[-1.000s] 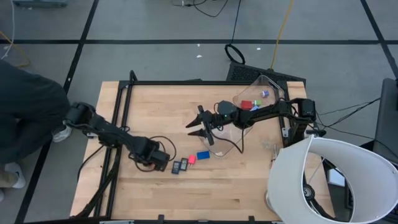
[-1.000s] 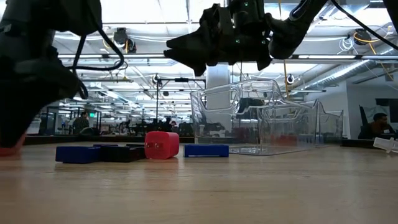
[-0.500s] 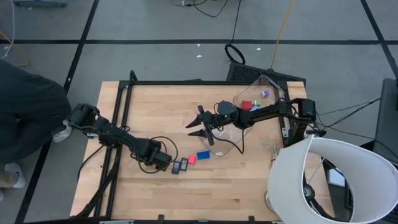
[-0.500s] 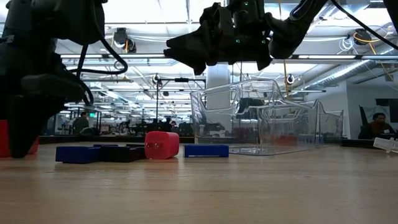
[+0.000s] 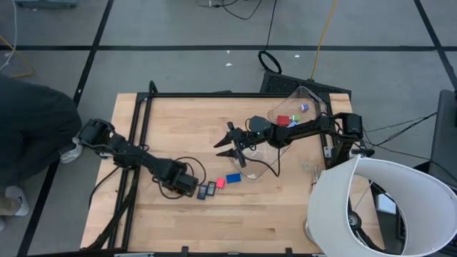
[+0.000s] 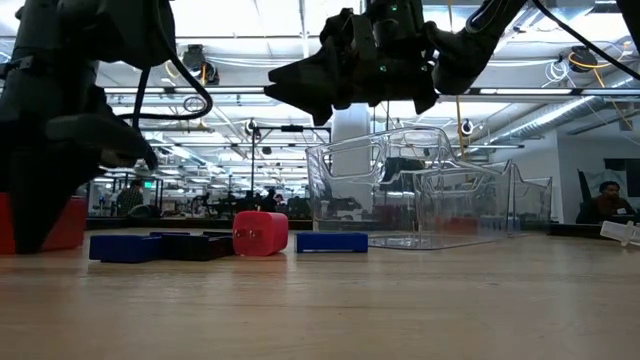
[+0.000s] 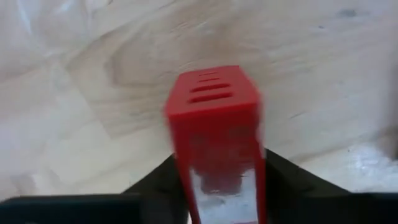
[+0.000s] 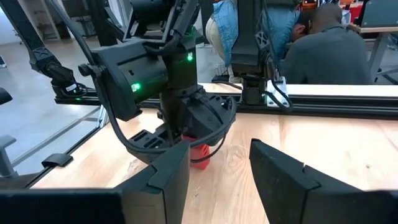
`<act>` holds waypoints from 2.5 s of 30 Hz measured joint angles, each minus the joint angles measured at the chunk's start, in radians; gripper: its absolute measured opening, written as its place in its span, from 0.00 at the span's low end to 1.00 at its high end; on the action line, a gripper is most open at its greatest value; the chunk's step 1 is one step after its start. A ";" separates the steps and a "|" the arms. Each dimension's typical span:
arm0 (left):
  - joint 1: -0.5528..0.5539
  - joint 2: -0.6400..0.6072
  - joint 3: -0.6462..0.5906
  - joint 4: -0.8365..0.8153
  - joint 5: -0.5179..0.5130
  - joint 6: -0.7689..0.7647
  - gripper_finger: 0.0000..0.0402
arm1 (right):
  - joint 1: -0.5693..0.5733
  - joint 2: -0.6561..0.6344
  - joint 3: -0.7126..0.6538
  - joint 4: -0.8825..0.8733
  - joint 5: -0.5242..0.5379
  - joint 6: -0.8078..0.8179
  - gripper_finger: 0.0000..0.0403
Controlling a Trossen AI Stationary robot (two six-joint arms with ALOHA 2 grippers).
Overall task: Pick & Place Office items
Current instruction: Put the red charger adapter into the right transparent bin
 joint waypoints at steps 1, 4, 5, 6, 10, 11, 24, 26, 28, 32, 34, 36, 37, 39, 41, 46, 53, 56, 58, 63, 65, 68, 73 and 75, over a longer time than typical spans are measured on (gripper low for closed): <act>-0.003 0.000 0.000 0.007 -0.016 0.033 0.31 | 0.000 0.000 0.000 0.001 0.000 0.000 0.39; 0.006 0.000 0.000 0.024 -0.032 0.194 0.31 | 0.000 0.000 0.000 0.002 0.000 -0.003 0.39; 0.014 -0.001 0.000 0.022 -0.027 0.246 0.31 | 0.000 0.000 0.000 0.002 0.000 -0.005 0.39; 0.022 -0.006 0.002 0.016 -0.026 0.294 0.31 | 0.000 0.000 0.000 0.000 0.000 -0.006 0.39; 0.058 -0.038 0.019 -0.046 -0.152 0.400 0.31 | -0.004 0.000 0.000 -0.028 0.000 -0.029 0.39; 0.066 -0.055 0.033 -0.060 -0.197 0.421 0.31 | -0.006 0.000 0.000 -0.030 0.000 -0.033 0.39; 0.164 -0.220 0.098 0.172 -0.589 0.860 0.31 | -0.016 -0.114 0.001 -0.232 0.002 -0.112 0.39; 0.194 -0.209 0.098 0.256 -0.534 0.924 0.31 | 0.022 -0.107 -0.001 -0.245 0.003 -0.148 0.40; 0.220 -0.194 0.098 0.316 -0.452 0.985 0.31 | 0.062 -0.076 -0.001 -0.208 0.021 -0.195 0.44; 0.247 -0.176 0.099 0.381 -0.354 1.083 0.31 | 0.114 -0.051 -0.003 -0.197 0.170 -0.223 0.55; 0.250 -0.171 0.099 0.392 -0.345 1.122 0.31 | 0.118 -0.054 0.000 -0.181 0.214 -0.189 0.60; 0.250 -0.171 0.099 0.396 -0.342 1.147 0.31 | 0.118 -0.055 0.001 -0.172 0.220 -0.135 0.65; 0.250 -0.171 0.099 0.404 -0.336 1.156 0.31 | 0.118 -0.054 0.001 -0.175 0.218 -0.113 0.67; 0.249 -0.171 0.099 0.413 -0.327 1.173 0.31 | 0.116 -0.051 0.000 -0.182 0.214 -0.089 0.70; 0.249 -0.171 0.100 0.429 -0.307 1.187 0.31 | 0.115 -0.053 0.000 -0.175 0.214 -0.082 0.72; 0.256 -0.164 0.152 0.423 -0.258 1.233 0.31 | 0.115 -0.036 0.000 -0.153 0.215 -0.074 0.71; 0.256 -0.164 0.240 0.379 -0.248 1.342 0.31 | 0.115 -0.038 0.000 -0.146 0.213 -0.073 0.66; 0.256 -0.164 0.245 0.380 -0.249 1.354 0.31 | 0.116 -0.038 0.000 -0.138 0.211 -0.073 0.63; 0.256 -0.164 0.245 0.378 -0.248 1.353 0.31 | 0.116 -0.038 0.000 -0.139 0.206 -0.073 0.61; 0.256 -0.164 0.245 0.379 -0.246 1.349 0.31 | 0.116 -0.038 0.000 -0.139 0.170 -0.062 0.51; 0.255 -0.164 0.245 0.379 -0.243 1.346 0.31 | 0.116 -0.039 0.000 -0.139 0.154 -0.052 0.47; 0.254 -0.164 0.245 0.380 -0.240 1.337 0.31 | 0.115 -0.042 0.000 -0.140 0.139 -0.049 0.41; 0.252 -0.164 0.245 0.377 -0.245 1.326 0.33 | 0.116 -0.042 0.000 -0.139 0.136 -0.049 0.33; 0.252 -0.164 0.245 0.377 -0.249 1.323 0.33 | 0.115 -0.042 0.000 -0.140 0.136 -0.042 0.30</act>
